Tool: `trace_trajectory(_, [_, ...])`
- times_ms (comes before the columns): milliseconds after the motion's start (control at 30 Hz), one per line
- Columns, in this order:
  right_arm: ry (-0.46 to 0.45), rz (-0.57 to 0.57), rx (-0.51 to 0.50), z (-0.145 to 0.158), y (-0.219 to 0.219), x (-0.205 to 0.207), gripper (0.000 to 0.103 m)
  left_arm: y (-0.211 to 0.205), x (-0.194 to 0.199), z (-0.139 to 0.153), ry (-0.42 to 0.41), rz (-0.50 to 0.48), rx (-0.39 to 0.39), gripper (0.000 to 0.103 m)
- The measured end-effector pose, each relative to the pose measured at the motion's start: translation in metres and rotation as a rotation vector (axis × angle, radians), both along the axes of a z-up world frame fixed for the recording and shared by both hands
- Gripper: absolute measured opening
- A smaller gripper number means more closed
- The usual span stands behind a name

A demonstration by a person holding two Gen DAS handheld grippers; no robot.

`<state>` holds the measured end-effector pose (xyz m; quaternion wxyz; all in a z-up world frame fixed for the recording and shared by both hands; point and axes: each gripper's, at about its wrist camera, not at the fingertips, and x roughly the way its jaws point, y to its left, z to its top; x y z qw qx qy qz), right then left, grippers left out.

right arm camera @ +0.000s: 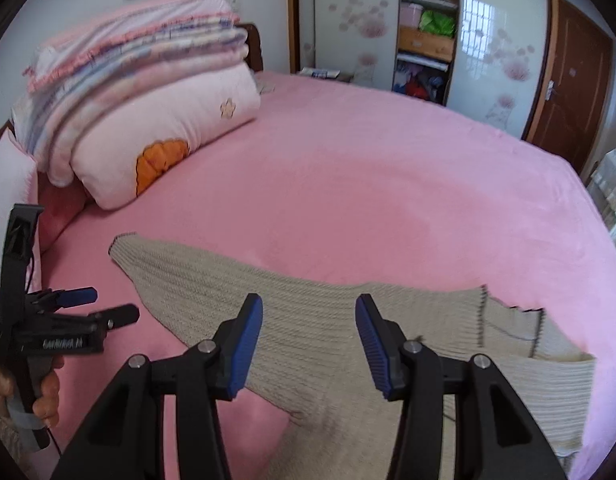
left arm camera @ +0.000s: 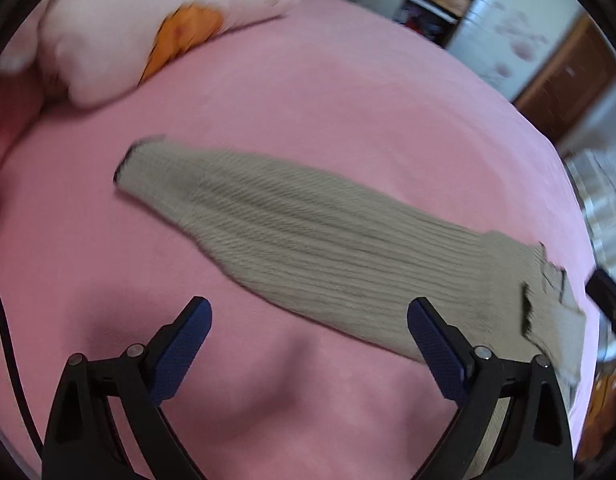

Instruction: Fold large clothes

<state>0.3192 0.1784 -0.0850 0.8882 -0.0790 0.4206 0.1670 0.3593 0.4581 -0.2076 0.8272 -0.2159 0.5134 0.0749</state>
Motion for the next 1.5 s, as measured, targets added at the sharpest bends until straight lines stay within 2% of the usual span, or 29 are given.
trace_trajectory(67, [0.028,0.015,-0.010,-0.023,0.012,0.009,0.049,0.022,0.010,-0.027,0.028,0.064,-0.043,0.086])
trace_trajectory(200, [0.080,0.046,-0.014,-0.061,0.025,0.023,0.049,0.047,0.021,-0.060,0.037,0.152,-0.054,0.085])
trace_trajectory(300, [0.091,0.074,-0.011,-0.079,0.030,0.028,0.049,0.057,0.025,-0.066,-0.006,0.195,-0.079,0.086])
trace_trajectory(433, [0.092,0.094,-0.035,-0.099,0.036,0.033,0.048,0.058,0.031,-0.068,-0.037,0.205,-0.088,0.087])
trace_trajectory(500, [0.102,0.104,-0.037,-0.106,0.040,0.038,0.044,0.056,0.034,-0.067,-0.057,0.200,-0.093,0.087])
trace_trajectory(533, [0.110,0.105,-0.039,-0.109,0.041,0.040,0.041,0.055,0.036,-0.065,-0.068,0.199,-0.097,0.079])
trace_trajectory(567, [0.115,0.105,-0.035,-0.112,0.041,0.041,0.040,0.053,0.036,-0.063,-0.087,0.197,-0.094,0.055])
trace_trajectory(600, [0.117,0.105,-0.029,-0.113,0.042,0.043,0.039,0.053,0.037,-0.062,-0.094,0.197,-0.087,0.040])
trace_trajectory(633, [0.118,0.104,-0.025,-0.114,0.042,0.043,0.039,0.052,0.037,-0.061,-0.094,0.200,-0.081,0.020])
trace_trajectory(667, [0.117,0.103,-0.021,-0.114,0.042,0.043,0.039,0.051,0.036,-0.060,-0.097,0.208,-0.073,0.009])
trace_trajectory(767, [0.114,0.103,-0.014,-0.110,0.038,0.041,0.039,0.052,0.029,-0.050,-0.148,0.221,-0.056,0.008])
trace_trajectory(867, [0.106,0.099,-0.013,-0.102,0.029,0.037,0.039,0.037,0.015,-0.023,-0.225,0.208,-0.018,0.007])
trace_trajectory(1033, [0.098,0.067,0.021,-0.078,-0.013,0.023,0.039,-0.020,0.010,0.048,-0.343,0.088,0.000,0.007])
trace_trajectory(1200, [0.071,-0.011,0.028,-0.048,-0.093,-0.001,0.039,-0.140,0.015,0.123,-0.433,-0.142,-0.008,0.007])
trace_trajectory(1267, [0.039,-0.061,0.009,-0.033,-0.133,-0.014,0.039,-0.184,0.012,0.141,-0.448,-0.222,-0.015,0.007])
trace_trajectory(1367, [-0.017,-0.129,-0.041,-0.016,-0.190,-0.034,0.039,-0.278,0.013,0.148,-0.439,-0.363,-0.058,0.007])
trace_trajectory(1433, [-0.039,-0.173,-0.061,-0.010,-0.227,-0.047,0.039,-0.331,0.018,0.141,-0.412,-0.430,-0.064,0.008])
trace_trajectory(1500, [-0.054,-0.216,-0.071,-0.008,-0.262,-0.060,0.039,-0.390,0.018,0.119,-0.358,-0.498,-0.050,0.008])
